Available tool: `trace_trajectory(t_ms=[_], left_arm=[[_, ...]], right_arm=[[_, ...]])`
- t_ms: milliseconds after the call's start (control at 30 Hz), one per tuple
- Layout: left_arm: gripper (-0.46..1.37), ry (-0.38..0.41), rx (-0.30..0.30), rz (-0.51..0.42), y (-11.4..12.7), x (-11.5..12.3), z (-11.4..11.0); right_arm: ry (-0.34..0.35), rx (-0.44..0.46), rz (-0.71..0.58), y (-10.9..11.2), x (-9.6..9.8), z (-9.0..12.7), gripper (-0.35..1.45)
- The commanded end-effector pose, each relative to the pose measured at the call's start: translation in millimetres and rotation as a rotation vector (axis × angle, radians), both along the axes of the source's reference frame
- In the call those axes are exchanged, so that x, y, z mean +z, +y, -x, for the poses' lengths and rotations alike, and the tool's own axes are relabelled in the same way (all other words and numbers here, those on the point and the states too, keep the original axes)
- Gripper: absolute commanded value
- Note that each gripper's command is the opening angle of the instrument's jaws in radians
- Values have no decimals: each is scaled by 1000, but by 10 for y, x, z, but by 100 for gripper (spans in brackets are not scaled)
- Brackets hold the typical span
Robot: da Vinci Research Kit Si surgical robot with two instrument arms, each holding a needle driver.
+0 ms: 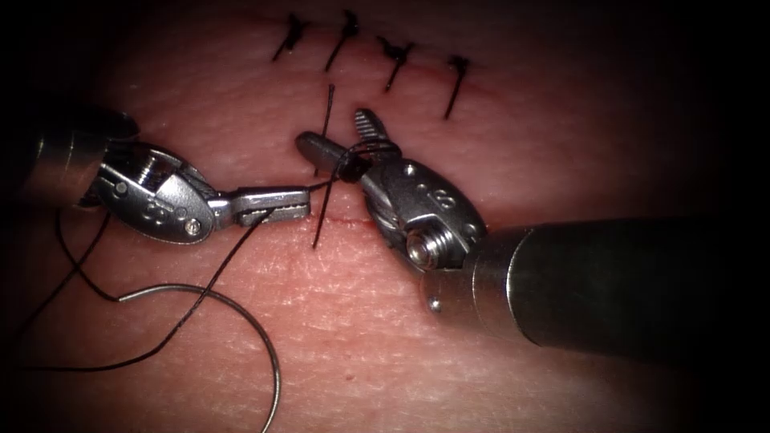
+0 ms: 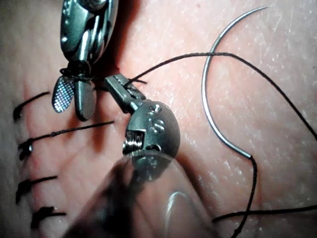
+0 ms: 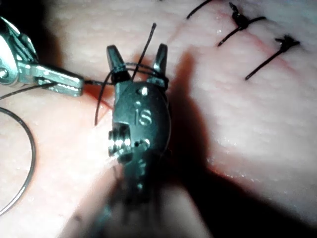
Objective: Wound Closure
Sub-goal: Grasp the short end of the suture with the right tool.
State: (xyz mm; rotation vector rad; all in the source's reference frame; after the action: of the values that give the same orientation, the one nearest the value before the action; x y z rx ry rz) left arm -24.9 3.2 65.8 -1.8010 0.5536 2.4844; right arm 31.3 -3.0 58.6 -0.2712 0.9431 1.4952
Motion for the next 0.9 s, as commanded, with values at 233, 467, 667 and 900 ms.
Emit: trace_trajectory(t_ms=[233,467,667,900], left_arm=[[-35,6,8,-3,8,7,2],[-35,3,11,-3,17,12,5],[-35,2,14,-3,17,12,5],[-35,1,17,-1,17,14,5]], right_arm=[[-9,2,-8,11,10,1,104],[-11,-16,-21,16,24,2,108],[-14,-21,-25,14,30,0,115],[0,-31,-24,18,32,-11,110]])
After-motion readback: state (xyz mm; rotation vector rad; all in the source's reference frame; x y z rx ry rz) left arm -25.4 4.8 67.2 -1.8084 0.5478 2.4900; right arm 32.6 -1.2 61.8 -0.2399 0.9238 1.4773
